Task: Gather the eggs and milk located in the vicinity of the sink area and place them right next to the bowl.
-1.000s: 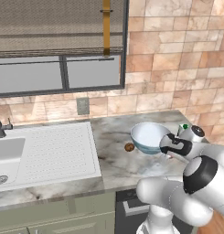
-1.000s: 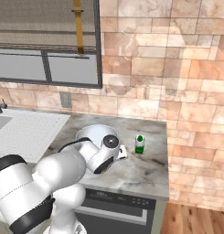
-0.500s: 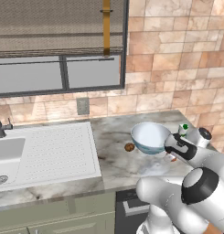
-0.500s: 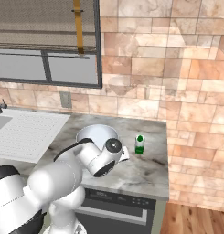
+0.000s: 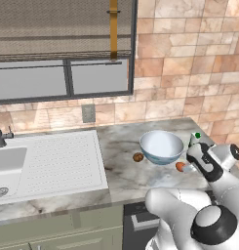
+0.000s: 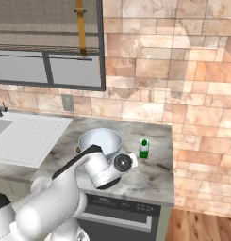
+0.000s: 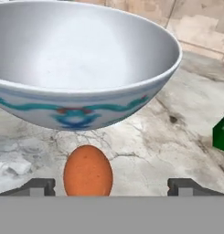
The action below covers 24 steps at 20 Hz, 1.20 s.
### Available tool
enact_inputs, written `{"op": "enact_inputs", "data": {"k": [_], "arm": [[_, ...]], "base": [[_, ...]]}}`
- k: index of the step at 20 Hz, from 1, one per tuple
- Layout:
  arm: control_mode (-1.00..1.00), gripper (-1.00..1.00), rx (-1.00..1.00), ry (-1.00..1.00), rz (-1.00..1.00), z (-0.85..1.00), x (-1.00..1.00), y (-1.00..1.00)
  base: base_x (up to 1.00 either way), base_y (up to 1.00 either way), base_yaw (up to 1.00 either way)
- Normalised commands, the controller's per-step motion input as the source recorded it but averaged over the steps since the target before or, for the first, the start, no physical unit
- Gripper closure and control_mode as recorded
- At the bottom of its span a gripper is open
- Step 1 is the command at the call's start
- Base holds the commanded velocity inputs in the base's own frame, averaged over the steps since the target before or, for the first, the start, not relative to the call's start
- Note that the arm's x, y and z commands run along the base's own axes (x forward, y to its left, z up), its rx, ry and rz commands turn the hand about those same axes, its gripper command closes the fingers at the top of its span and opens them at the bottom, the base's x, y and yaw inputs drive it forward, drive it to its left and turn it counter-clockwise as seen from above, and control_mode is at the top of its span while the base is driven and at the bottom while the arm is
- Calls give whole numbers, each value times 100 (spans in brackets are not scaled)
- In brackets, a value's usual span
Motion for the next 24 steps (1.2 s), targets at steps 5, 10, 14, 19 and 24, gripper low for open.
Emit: {"op": "enact_inputs", "data": {"k": [5,10,14,19,24], "arm": [[-100,-100,4,-32,1,51,-29,0],[-100,-100,4,-23,1,50,-13,-2],[-100,-100,4,-8,0,47,0,-18],[-100,-100,5,1,0,40,2,-40],[-100,-100,1,26,-4,37,17,-48]], "base": [[0,0,0],[0,0,0],[0,0,0],[0,0,0],[0,0,0]]}}
